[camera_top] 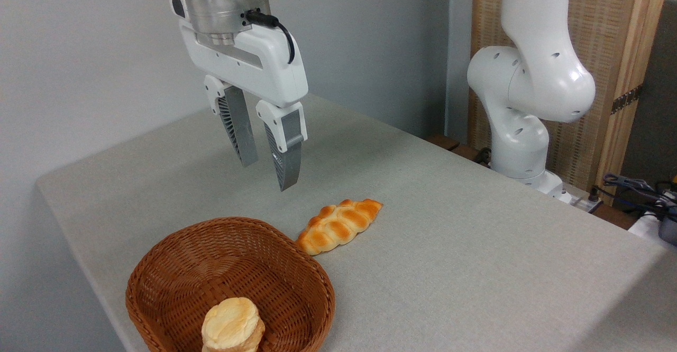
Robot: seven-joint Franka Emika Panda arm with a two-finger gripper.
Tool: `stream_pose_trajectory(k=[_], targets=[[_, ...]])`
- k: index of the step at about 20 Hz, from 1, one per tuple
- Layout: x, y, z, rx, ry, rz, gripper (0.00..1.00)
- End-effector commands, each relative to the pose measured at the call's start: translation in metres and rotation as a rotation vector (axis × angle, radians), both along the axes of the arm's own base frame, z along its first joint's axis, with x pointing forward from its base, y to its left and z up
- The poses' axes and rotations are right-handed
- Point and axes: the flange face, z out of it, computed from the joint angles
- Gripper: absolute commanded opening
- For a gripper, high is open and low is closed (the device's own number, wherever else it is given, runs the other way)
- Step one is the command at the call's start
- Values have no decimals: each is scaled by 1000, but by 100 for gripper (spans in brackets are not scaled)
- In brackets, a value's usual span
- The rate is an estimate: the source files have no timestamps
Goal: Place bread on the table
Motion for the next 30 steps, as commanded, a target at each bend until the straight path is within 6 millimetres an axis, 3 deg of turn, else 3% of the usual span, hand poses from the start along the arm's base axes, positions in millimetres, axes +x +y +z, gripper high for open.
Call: stream_pose_trajectory(k=[1,15,19,22,26,30], targets=[[-6,4,4,6,5,8,100],[-2,8,4,3,-43,8,100],[14,15,-22,9,-165,21,100],[23,34,-46,13,-241,51,100],[30,43,-89,27,-245,54,100],[45,43,-116,100,-259,-58,100]])
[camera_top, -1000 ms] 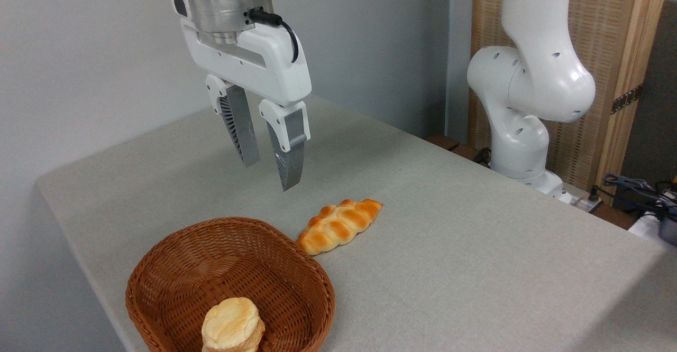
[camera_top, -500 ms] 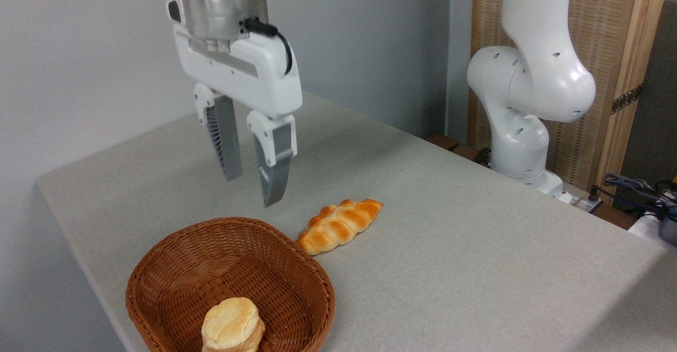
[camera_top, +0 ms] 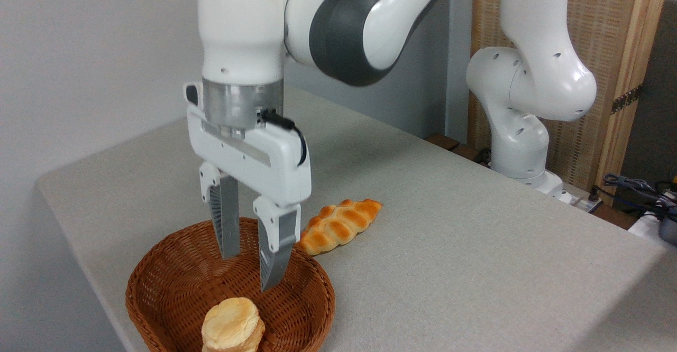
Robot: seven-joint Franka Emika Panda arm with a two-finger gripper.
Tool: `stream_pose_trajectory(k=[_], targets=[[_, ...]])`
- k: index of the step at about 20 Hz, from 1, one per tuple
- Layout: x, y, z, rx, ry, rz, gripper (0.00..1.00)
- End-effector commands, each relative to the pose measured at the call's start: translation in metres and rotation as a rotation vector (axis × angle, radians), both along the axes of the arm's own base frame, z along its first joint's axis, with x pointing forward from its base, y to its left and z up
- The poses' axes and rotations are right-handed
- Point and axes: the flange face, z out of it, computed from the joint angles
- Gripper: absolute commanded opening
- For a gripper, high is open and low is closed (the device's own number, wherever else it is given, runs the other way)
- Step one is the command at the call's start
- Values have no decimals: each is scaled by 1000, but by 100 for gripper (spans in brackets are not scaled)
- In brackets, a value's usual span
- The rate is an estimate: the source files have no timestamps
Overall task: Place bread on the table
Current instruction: 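Lower the open gripper into the basket around the round bun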
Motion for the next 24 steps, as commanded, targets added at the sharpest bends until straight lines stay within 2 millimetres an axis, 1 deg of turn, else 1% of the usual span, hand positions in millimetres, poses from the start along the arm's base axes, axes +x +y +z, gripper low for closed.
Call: stream_pose_trajectory(k=[1,3,6,14,15,17,20,23,24], targets=[[12,-3,-25,51,-24,-83,100],[11,-4,-41,54,-48,-100,100],[12,-4,-54,76,-57,-134,100],[19,-5,-74,164,-47,-208,100],[19,-4,-74,167,-46,-212,96],[19,-4,-77,172,-41,-217,77],[19,-4,-77,179,-38,-242,51],[20,-4,-76,183,-38,-252,32],[20,-4,-76,183,-38,-252,30]])
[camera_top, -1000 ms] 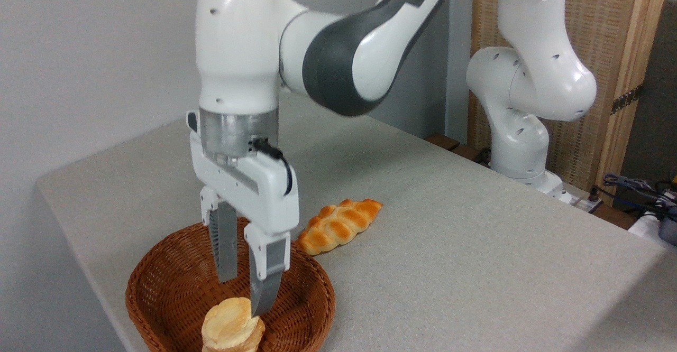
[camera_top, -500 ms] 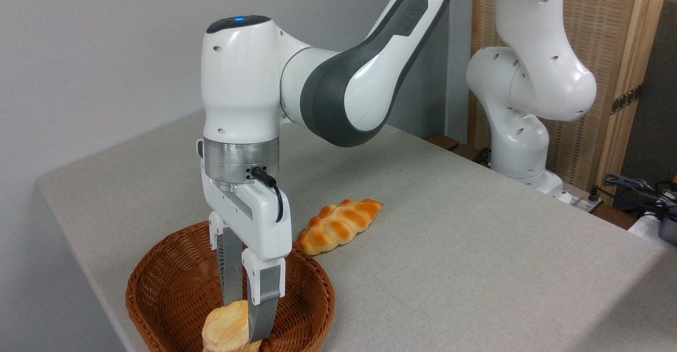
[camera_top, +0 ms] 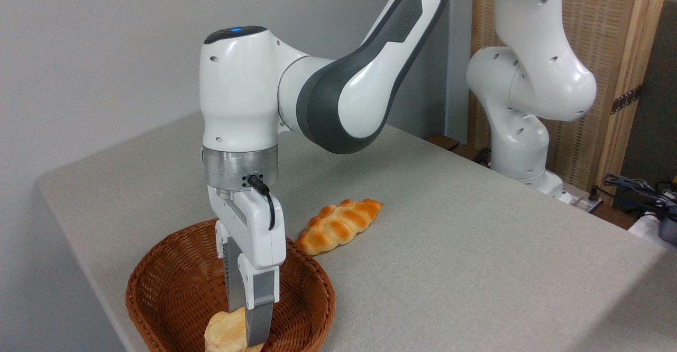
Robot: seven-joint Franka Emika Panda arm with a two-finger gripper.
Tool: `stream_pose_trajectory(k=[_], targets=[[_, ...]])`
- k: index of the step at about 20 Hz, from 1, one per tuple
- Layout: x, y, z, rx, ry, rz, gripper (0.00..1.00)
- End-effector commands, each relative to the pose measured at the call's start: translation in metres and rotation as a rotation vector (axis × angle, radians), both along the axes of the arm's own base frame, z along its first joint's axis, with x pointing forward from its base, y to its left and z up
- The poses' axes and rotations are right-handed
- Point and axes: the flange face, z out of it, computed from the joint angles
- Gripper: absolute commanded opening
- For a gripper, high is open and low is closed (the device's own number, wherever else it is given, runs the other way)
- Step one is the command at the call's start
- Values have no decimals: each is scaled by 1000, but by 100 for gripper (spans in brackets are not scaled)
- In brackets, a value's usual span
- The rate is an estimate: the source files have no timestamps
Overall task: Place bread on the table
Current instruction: 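Close the gripper on the round bun and lift it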
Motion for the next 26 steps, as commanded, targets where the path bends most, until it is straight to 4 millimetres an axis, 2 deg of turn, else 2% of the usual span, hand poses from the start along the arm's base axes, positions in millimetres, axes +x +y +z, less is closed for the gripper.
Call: stream_pose_trajectory(k=[1,12,15,17,21,24,26], targets=[[1,2,-2,21,-12,-22,30],[2,0,6,21,-25,-24,28],[2,0,8,19,-29,-21,20],[2,0,9,18,-31,-19,20],[-1,-2,23,-8,-44,7,20],[-2,-11,43,-100,-57,49,20],[0,-11,53,-134,-31,70,13]])
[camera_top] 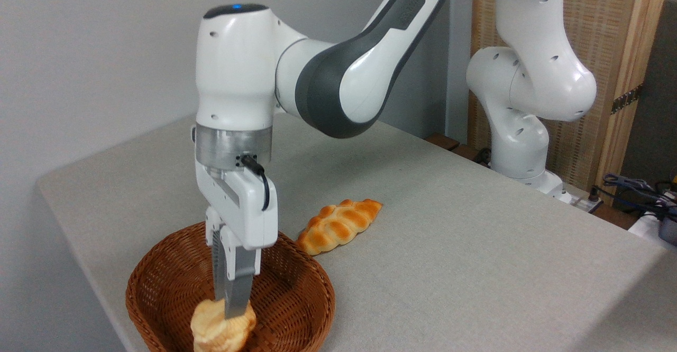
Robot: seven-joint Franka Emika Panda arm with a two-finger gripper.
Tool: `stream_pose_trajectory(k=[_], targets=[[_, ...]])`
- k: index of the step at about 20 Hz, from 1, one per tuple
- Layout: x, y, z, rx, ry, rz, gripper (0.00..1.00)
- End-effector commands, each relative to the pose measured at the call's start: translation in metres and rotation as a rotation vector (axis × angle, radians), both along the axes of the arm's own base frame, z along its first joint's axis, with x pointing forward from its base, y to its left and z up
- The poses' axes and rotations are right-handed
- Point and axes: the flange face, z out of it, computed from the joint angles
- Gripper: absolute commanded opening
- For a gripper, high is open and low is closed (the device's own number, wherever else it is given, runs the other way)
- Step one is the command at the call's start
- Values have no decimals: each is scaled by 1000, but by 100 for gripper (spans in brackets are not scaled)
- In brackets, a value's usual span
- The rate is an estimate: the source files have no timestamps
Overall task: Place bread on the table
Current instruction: 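Close the gripper on the round bun and lift it, then carry the bun out of the basket beside the braided loaf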
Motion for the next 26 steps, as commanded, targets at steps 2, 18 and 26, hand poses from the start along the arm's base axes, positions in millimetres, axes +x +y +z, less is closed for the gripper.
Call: stream_pose_trajectory(k=[2,18,26], targets=[[-1,-2,31,-79,43,51,12],[-125,38,90,-159,315,97,59],[-132,31,77,-161,402,88,100]])
